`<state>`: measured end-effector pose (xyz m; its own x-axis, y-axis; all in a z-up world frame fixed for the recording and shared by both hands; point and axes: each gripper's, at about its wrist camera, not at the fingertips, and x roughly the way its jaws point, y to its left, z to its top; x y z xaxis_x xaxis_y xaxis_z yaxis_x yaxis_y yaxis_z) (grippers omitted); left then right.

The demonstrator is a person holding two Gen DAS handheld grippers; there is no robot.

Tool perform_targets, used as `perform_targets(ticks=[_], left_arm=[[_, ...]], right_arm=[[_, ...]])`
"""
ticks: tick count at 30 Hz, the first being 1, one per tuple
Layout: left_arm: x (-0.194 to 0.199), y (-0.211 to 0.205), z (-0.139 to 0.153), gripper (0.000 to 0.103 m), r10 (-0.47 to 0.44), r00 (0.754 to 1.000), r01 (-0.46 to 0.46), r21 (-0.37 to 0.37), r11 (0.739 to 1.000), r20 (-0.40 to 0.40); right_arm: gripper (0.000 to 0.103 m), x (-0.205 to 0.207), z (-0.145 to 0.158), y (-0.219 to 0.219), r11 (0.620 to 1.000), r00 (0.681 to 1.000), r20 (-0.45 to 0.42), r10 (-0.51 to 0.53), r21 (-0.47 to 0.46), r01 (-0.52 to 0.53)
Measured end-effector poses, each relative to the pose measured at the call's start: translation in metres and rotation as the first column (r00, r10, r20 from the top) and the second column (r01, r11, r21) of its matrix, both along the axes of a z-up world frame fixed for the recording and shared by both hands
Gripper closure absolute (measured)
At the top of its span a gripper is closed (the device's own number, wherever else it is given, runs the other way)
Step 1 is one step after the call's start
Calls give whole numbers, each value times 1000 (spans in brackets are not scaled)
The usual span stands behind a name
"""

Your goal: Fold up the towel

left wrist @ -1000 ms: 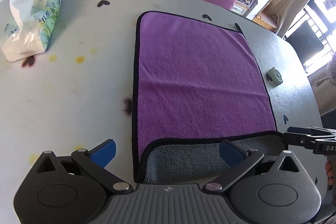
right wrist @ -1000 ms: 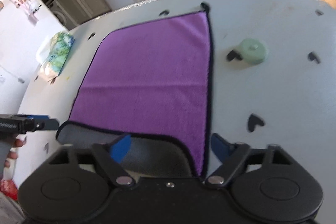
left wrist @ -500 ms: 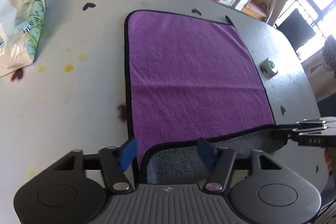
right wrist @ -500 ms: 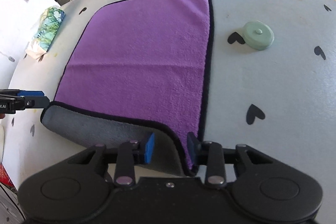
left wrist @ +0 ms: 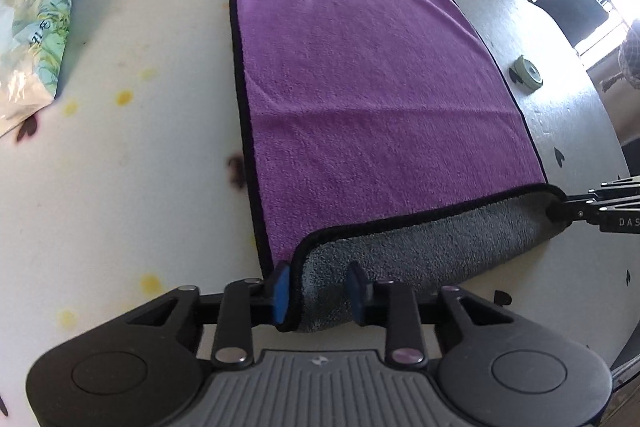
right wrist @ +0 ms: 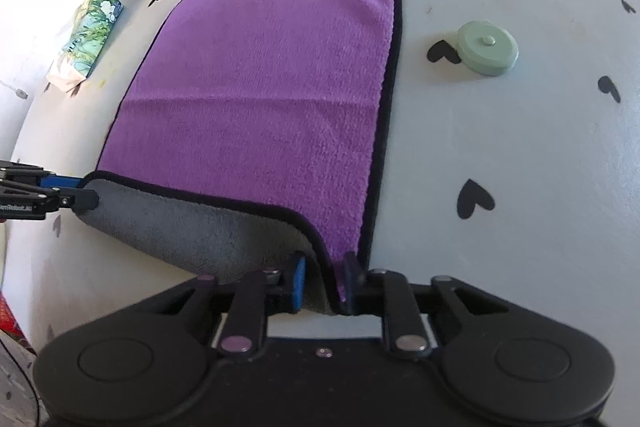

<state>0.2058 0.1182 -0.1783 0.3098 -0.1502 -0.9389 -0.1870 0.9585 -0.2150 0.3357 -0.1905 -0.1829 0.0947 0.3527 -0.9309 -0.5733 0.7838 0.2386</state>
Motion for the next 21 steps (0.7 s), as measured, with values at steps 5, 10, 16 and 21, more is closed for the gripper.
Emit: perform_targets(ticks=[5, 10, 16, 21], left_arm=[[-2, -2, -1, 81, -12, 1000, 12, 4, 1000, -12], [-4, -3, 2, 96, -23, 1000, 23, 20, 1000, -5], [-4, -2, 6, 97, -16, 1000, 16, 29, 999, 18], [-4, -3, 9, 97, -12, 999, 11, 37, 999, 33]], right_arm=[[92, -4, 2, 3, 1000, 1000, 5, 26, -11, -26], [98, -7, 4, 4, 999, 999, 20, 33, -13, -32], [98, -10, 9, 5, 999, 998, 40, 41, 5, -41], [99, -12, 13, 2, 999, 998, 47, 42, 16, -43]])
